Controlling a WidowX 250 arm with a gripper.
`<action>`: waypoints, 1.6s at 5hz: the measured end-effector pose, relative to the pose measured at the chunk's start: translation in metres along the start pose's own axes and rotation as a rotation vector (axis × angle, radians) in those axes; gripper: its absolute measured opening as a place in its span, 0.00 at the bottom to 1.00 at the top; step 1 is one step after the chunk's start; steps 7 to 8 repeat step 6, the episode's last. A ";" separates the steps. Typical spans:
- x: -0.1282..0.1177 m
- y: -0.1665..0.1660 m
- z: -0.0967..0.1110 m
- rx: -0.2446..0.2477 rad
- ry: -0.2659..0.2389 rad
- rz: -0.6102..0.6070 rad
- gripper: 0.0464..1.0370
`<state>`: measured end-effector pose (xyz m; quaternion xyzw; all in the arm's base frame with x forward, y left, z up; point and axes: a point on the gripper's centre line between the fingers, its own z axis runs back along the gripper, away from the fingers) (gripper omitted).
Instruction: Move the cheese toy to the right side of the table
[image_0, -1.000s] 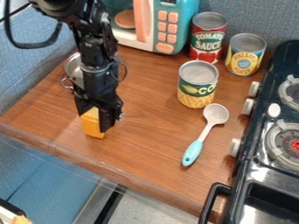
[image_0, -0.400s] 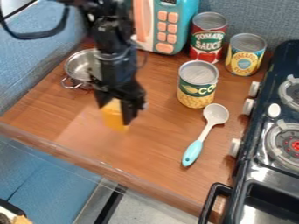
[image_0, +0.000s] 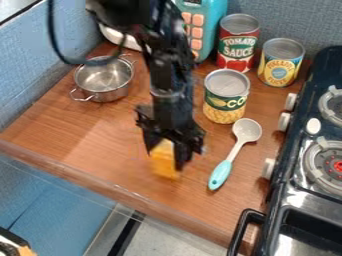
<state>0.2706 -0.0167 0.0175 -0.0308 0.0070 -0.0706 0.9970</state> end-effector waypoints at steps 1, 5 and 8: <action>0.006 -0.014 -0.006 -0.006 0.005 -0.011 0.61; 0.002 -0.028 0.045 0.074 -0.032 0.025 0.96; 0.000 -0.032 0.058 0.083 -0.055 0.037 0.96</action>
